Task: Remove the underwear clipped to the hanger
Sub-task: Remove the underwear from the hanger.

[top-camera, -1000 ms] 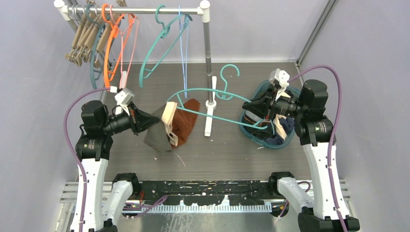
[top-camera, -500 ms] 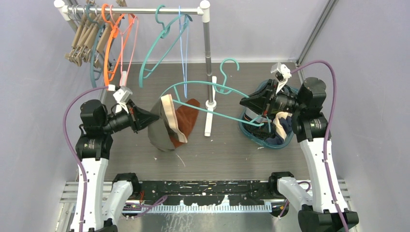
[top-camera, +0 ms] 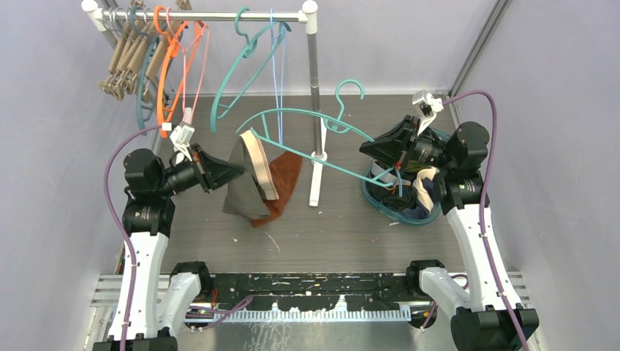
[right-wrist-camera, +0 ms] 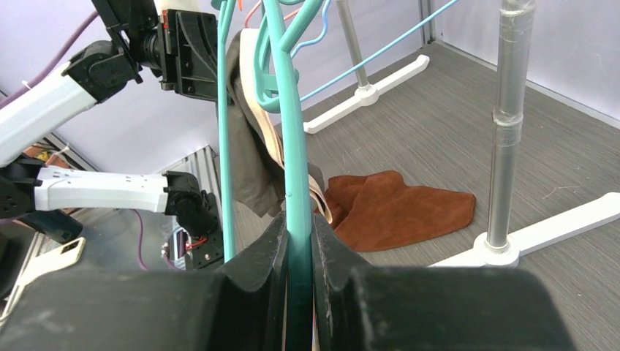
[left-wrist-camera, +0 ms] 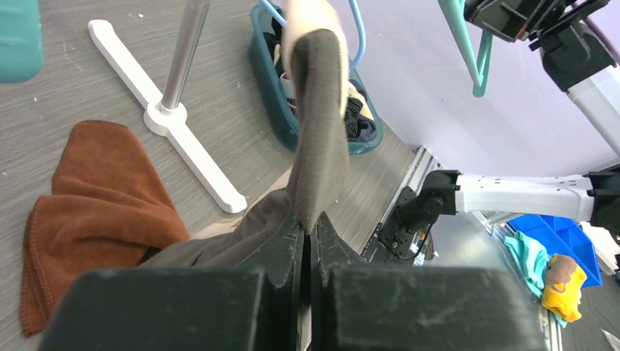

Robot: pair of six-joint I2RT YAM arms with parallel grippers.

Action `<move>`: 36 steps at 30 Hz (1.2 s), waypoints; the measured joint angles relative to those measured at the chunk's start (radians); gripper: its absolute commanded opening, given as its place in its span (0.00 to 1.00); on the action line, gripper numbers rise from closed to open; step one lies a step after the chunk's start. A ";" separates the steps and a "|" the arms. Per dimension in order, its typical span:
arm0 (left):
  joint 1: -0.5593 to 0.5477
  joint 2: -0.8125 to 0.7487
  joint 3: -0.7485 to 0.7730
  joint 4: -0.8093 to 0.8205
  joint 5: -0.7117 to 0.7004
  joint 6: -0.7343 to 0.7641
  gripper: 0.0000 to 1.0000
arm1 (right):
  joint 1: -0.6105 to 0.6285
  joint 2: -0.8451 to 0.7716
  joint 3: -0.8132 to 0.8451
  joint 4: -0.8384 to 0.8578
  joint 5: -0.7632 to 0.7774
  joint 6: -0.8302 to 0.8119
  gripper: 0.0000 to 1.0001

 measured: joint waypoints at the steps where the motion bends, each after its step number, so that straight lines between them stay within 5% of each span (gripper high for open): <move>1: 0.000 0.000 -0.002 0.012 0.001 -0.013 0.00 | 0.000 0.000 -0.003 0.010 -0.001 0.006 0.01; 10: 0.000 -0.014 -0.008 0.043 0.052 -0.019 0.00 | 0.000 0.000 -0.005 0.025 -0.008 0.014 0.01; 18: -0.031 0.011 0.027 -0.109 0.063 0.146 0.00 | 0.000 0.004 0.002 0.026 -0.062 0.010 0.01; 26: -0.241 0.088 0.163 -0.348 -0.035 0.390 0.00 | 0.000 0.013 0.045 0.000 -0.122 -0.016 0.01; 36: -0.393 0.186 0.190 -0.358 -0.112 0.456 0.00 | -0.018 0.026 0.150 -0.053 -0.133 -0.009 0.01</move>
